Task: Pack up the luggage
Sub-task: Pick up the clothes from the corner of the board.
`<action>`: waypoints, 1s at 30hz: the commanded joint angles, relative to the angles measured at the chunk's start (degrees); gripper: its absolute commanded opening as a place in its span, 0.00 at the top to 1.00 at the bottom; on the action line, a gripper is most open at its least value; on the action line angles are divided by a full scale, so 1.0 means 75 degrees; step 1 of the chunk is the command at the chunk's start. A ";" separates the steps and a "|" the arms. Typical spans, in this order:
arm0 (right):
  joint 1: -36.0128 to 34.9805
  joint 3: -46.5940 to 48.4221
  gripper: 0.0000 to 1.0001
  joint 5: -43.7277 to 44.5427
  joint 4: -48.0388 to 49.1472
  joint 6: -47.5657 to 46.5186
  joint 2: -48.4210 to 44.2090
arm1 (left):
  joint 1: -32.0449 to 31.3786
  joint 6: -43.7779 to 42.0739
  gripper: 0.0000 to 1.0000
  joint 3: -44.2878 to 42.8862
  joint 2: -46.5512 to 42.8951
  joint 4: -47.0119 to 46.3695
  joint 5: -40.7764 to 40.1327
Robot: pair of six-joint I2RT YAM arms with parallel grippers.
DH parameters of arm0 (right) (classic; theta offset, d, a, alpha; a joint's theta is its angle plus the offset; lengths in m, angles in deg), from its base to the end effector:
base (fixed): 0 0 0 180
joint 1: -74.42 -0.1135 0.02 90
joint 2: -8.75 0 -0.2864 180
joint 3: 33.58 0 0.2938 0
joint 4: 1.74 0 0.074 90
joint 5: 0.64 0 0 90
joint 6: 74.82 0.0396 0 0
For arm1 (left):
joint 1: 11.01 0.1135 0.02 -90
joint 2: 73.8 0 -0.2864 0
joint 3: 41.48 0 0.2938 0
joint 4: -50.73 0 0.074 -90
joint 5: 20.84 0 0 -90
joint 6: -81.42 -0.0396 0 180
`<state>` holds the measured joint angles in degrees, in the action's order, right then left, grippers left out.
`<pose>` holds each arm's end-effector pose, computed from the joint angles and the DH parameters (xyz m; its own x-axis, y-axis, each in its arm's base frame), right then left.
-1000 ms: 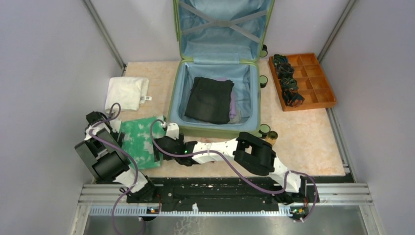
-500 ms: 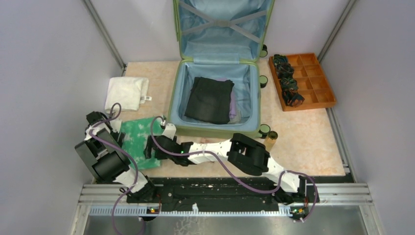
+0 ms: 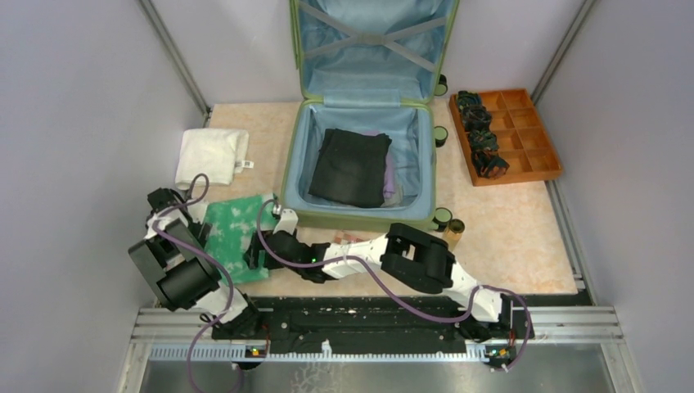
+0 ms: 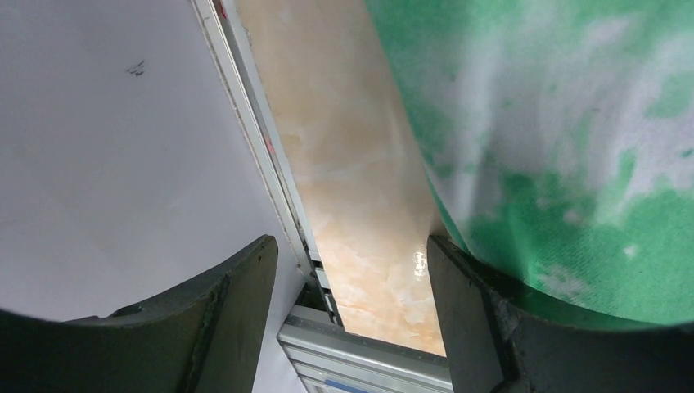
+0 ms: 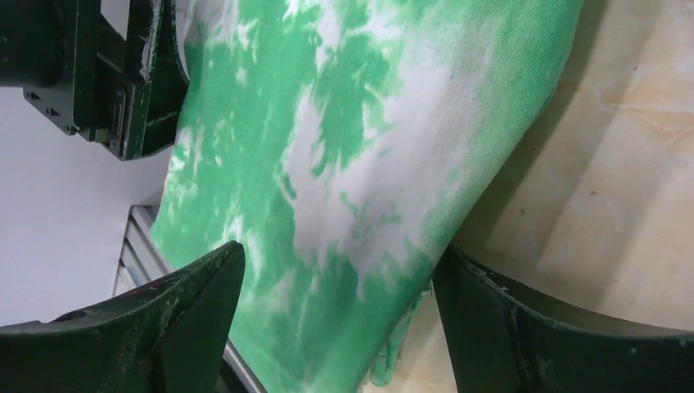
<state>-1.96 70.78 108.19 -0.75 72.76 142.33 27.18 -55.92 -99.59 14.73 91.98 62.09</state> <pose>0.1471 0.5530 0.1248 -0.7797 0.1750 -0.6012 -0.3632 0.6557 0.6619 0.2341 0.1903 0.1435 -0.9792 0.1583 -0.1272 0.1123 0.9439 0.3104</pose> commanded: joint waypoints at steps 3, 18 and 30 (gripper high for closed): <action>-0.0060 -0.0561 0.18 -0.0594 0.0435 -0.0734 -0.0254 | -0.0136 -0.0420 0.25 0.1472 0.0448 0.0402 0.1113; -0.0048 -0.0380 1.00 -0.0826 0.0596 -0.2249 -0.1228 | 0.0076 -0.0317 0.25 0.0736 0.0036 0.1178 0.1395; 0.0019 0.1376 1.00 -0.2198 -0.1036 -0.4580 -0.1865 | 0.1256 0.0250 0.11 -0.0668 -0.0375 0.1313 0.1258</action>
<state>-1.81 69.68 97.92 -5.49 48.72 133.85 35.55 -56.40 -103.27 12.72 100.86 69.78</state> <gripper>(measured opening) 0.081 0.889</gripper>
